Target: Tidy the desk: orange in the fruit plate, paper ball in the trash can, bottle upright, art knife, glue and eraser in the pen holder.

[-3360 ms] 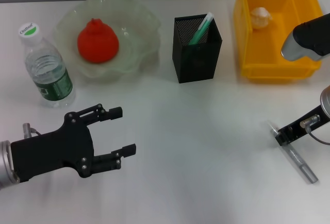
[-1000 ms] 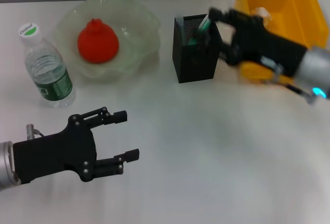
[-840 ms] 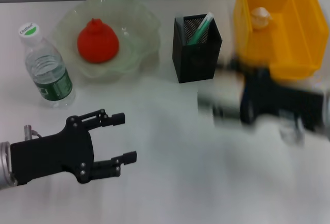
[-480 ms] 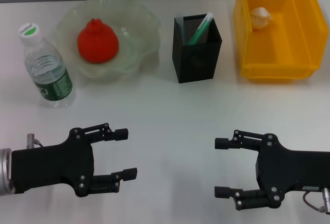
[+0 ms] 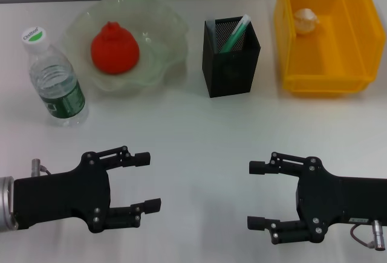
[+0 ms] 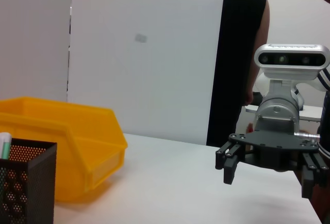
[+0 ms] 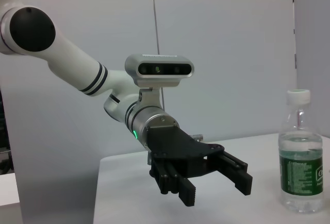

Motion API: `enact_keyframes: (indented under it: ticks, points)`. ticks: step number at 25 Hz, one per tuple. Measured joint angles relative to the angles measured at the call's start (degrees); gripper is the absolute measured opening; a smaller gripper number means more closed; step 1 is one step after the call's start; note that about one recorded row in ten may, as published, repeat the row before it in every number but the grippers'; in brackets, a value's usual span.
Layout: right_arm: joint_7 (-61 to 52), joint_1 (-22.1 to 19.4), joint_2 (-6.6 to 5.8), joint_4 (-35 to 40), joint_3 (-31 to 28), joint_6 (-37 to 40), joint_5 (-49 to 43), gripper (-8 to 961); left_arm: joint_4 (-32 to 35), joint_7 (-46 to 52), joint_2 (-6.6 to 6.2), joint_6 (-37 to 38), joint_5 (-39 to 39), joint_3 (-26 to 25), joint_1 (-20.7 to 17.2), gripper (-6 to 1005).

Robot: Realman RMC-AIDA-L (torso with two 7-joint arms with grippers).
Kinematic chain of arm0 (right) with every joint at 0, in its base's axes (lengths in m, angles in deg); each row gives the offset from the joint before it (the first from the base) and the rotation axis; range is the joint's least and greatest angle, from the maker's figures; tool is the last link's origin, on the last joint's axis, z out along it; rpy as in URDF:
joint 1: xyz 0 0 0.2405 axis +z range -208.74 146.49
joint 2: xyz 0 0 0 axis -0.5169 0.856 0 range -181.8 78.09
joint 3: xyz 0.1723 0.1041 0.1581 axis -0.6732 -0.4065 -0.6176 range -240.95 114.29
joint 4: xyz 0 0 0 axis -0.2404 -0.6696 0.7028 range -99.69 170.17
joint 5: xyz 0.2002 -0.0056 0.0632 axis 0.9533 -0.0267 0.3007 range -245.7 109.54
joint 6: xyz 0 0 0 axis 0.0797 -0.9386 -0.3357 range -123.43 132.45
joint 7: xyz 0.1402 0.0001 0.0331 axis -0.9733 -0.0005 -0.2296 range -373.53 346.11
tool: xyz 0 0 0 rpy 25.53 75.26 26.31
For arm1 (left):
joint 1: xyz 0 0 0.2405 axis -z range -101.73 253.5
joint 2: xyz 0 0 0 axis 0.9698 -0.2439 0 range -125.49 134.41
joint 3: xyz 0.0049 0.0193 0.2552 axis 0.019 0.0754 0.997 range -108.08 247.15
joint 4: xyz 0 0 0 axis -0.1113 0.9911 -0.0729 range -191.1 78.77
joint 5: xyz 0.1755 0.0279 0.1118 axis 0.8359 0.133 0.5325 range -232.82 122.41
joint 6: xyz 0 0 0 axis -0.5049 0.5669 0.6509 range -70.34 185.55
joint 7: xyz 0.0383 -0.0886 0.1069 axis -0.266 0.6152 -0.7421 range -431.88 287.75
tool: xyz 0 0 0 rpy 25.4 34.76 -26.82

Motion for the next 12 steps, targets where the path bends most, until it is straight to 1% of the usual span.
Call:
enact_keyframes:
  ticks: [12]
  points:
    - [0.05,0.41,0.13,-0.86,-0.06,-0.30,0.16,823,-0.04,-0.23,0.05,-0.58,-0.01,-0.03,-0.19,783]
